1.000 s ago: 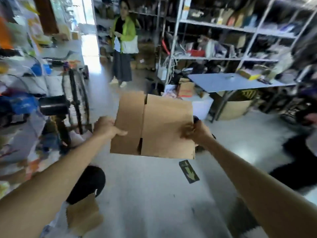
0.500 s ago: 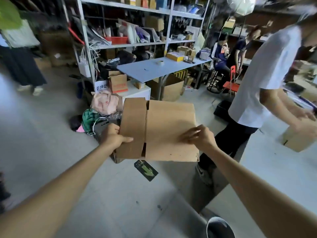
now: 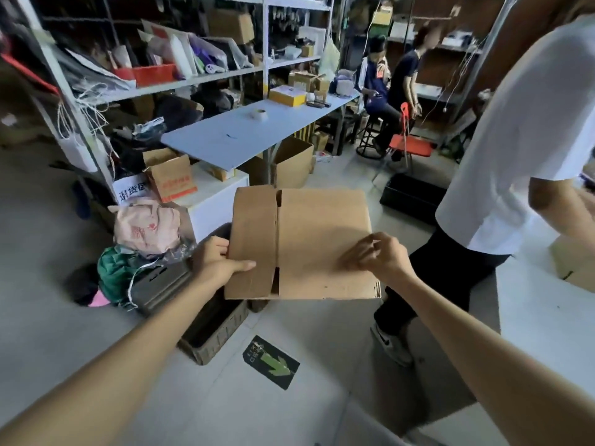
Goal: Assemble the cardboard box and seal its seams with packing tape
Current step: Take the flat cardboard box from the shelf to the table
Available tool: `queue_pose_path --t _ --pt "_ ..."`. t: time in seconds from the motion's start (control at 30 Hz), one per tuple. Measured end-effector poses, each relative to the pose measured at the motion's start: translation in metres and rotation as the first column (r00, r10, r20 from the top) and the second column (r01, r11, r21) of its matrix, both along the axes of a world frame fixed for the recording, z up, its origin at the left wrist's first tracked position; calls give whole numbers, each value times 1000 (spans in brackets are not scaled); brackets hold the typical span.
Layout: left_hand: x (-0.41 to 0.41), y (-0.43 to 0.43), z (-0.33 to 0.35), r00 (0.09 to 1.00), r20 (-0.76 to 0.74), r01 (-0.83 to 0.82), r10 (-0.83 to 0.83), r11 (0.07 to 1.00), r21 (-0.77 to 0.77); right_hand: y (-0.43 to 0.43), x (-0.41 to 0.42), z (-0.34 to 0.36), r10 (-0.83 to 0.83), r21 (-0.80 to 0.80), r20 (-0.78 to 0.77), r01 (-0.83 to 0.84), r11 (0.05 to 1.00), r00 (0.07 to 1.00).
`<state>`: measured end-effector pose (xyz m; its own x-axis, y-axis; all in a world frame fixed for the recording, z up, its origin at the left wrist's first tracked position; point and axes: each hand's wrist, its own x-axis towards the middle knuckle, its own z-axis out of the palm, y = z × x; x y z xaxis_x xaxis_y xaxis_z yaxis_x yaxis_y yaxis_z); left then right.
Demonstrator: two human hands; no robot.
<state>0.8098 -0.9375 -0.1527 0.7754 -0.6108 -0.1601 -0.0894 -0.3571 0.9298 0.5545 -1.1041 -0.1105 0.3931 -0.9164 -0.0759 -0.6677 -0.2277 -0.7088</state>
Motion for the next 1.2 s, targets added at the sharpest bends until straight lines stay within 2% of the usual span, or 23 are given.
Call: queue_pose_path --t 0.17,0.3,0.43,0.83,0.97,1.07,1.2 --pt "50 -97 10 997 1 81 -81 997 1 -78 43 4 -83 -29 27 83 996 996" --pt "90 -188 13 989 73 122 -125 992 41 -163 79 -5 -136 -13 33 136 991 990" --pt "127 -283 12 988 68 131 -137 988 78 -262 120 -12 -130 -22 41 131 991 991" --pt "255 -529 15 998 52 30 -37 991 133 -549 269 -12 44 12 -57 -43 999 997" --pt "320 -606 -8 998 43 -47 41 989 142 -640 344 -30 152 28 -17 -151 988 988" --pt "373 -664 -26 994 15 -105 104 989 106 -710 410 -44 195 16 -47 -194 981 980" --pt "440 -729 -49 985 -17 -170 173 979 115 -792 499 -55 260 -32 -167 -269 963 951"
